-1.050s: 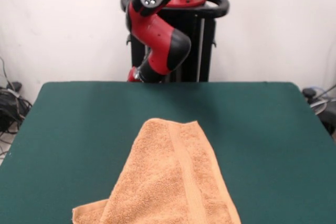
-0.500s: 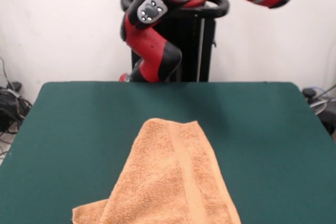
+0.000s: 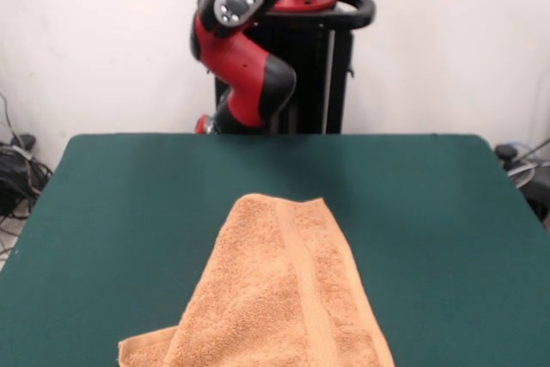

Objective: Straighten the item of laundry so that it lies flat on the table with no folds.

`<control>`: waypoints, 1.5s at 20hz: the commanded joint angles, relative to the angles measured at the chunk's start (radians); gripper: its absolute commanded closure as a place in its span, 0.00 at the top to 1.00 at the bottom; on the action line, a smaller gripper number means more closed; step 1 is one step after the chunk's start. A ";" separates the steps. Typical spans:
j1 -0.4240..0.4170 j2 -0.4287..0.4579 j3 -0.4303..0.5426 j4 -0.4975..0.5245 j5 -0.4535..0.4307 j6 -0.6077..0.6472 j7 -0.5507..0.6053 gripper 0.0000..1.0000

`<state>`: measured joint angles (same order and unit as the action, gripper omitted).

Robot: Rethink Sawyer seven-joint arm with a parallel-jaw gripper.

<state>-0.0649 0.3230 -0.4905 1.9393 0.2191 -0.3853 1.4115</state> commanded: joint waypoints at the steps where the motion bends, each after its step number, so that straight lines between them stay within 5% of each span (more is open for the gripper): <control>1: -0.046 -0.242 0.071 0.235 -0.192 0.144 0.125 1.00; 11: -0.113 -0.668 -0.025 0.457 -0.417 0.378 0.060 1.00; 18: -0.105 -0.705 -0.024 0.453 -0.453 0.428 0.103 1.00; 22: -0.177 -0.684 0.039 0.460 -0.480 0.267 0.182 1.00; 30: -0.381 -0.811 0.184 0.514 -0.630 -0.051 0.279 1.00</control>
<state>-0.3841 -0.4361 -0.4442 2.3717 -0.3298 -0.3347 1.4115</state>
